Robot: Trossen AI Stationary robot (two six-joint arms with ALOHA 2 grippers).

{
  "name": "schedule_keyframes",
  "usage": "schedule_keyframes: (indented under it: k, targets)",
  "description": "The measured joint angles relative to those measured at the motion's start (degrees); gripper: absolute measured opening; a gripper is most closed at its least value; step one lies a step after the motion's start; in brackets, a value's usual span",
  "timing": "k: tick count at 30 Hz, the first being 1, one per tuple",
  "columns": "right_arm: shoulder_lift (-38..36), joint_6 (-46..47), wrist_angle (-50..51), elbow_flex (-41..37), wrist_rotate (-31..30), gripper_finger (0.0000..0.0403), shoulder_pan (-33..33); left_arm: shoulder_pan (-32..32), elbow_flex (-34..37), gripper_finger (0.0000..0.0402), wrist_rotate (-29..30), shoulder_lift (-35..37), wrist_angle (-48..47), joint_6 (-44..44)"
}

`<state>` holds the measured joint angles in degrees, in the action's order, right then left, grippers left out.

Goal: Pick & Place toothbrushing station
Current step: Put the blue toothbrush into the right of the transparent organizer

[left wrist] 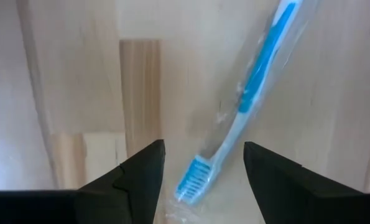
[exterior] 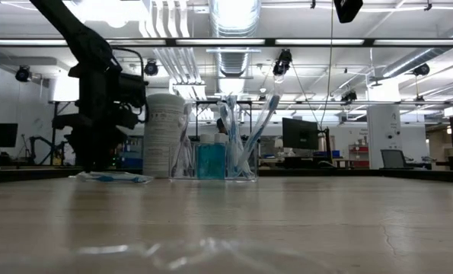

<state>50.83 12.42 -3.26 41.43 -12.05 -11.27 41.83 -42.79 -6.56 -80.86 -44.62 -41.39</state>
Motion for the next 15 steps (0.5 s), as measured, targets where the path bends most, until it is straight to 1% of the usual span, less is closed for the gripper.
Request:
schedule_keyframes:
  k: [6, 11, 15]
  targets:
    - [0.0, 0.0, 0.01, 0.0, 0.0, 0.0082, -0.02, -0.67, -1.24, 0.0224, 1.15, 0.02, 0.08, 0.68]
    - [0.0, 0.01, -0.01, 0.0, 0.02, 0.0075, 0.0, -0.69, -1.46, 0.0224, 1.41, 0.04, -0.34, 1.46]
    - [0.0, 0.01, -0.01, 0.0, 0.0, 0.0069, 0.0, -0.16, -0.71, 0.0224, 3.84, 0.11, -0.51, 0.65]
